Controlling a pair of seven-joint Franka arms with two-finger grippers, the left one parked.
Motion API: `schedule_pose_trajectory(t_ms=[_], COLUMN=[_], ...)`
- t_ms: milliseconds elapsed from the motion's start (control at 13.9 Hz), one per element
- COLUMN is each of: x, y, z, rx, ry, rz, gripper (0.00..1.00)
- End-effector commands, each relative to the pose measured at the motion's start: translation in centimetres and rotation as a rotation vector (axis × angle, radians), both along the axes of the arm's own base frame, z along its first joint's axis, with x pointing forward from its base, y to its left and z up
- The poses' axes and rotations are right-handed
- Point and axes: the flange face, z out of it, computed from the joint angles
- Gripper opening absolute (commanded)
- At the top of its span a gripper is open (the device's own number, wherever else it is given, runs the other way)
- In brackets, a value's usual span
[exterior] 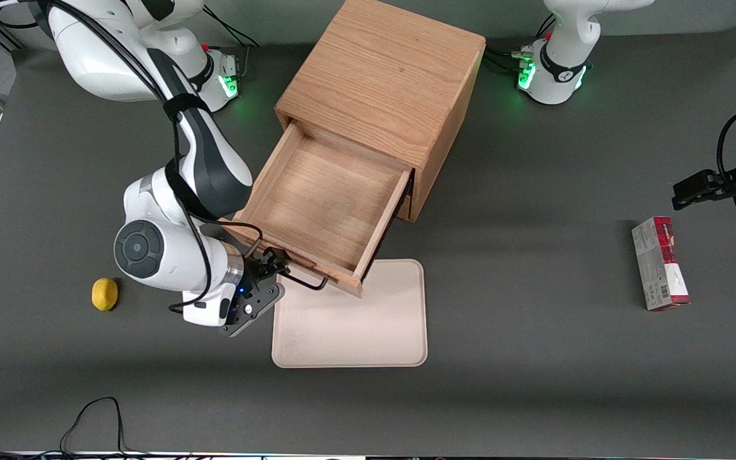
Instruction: Open upper drawer
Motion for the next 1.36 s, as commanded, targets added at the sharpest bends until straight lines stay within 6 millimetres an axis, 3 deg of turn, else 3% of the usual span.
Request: schedule_pose_trajectory(t_ms=[0, 359, 646, 934, 1149, 1293], x=[1.0, 0.5, -0.3, -1.4, -4.1, -6.3], y=[-0.6, -0.5, -1.4, -5.5, -9.7, -12.0], z=[2.6, 3.0, 4.8, 8.4, 11.6, 12.5], rx=[0.028, 0.063, 0.05, 0.016, -0.03, -0.065], ry=[-0.021, 0.036, 0.077, 0.129, 0.166, 0.18], rz=[0.006, 0.005, 0.015, -0.007, -0.046, -0.086], gripper=[1.0, 1.0, 1.0, 1.0, 1.0, 1.0])
